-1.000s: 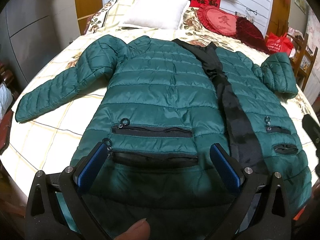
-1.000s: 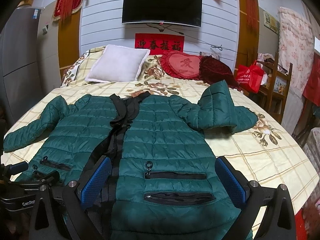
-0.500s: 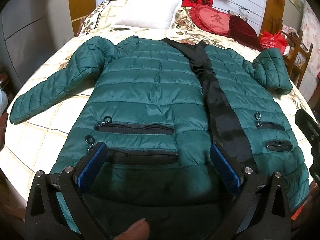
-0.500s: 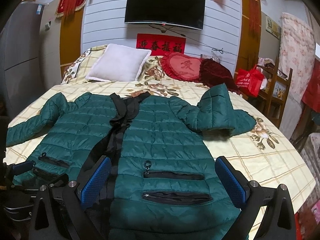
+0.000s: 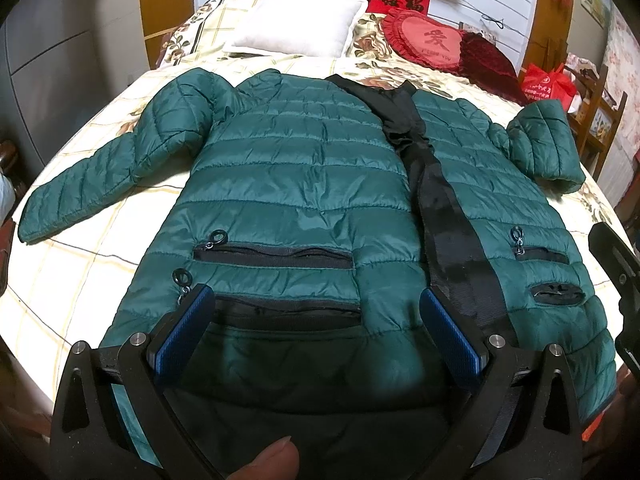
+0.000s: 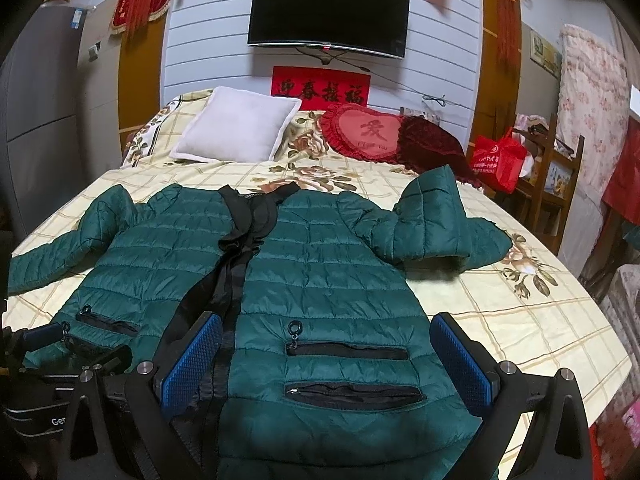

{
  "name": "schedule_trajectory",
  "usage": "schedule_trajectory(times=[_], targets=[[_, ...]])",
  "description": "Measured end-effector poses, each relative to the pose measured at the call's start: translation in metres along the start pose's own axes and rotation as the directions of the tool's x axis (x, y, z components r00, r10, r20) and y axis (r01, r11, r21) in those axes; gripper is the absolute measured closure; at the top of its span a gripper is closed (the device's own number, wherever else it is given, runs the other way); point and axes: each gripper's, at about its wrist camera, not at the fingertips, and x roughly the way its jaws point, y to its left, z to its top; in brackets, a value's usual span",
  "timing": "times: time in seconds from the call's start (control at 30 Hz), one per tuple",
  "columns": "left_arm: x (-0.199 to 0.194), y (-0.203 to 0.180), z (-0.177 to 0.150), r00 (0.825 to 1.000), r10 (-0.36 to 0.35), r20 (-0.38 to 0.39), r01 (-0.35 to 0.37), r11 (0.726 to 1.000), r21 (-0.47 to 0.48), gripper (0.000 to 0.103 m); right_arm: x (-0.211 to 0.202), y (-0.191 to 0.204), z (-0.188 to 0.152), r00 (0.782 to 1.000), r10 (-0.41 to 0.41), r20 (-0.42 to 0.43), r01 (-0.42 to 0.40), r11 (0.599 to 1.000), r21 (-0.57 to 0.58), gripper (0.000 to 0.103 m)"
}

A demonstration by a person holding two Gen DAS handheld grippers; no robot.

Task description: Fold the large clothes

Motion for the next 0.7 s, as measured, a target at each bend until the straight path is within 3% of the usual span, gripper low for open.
schedule_trajectory(times=[0.7], targets=[[-0.0001,0.0006,0.0002,1.0,0.001,0.001,-0.001,1.0,0.001,0.0,0.0004,-0.0021,0.0005,1.0,0.0,-0.003,0.0,1.0,0.008,0.0]])
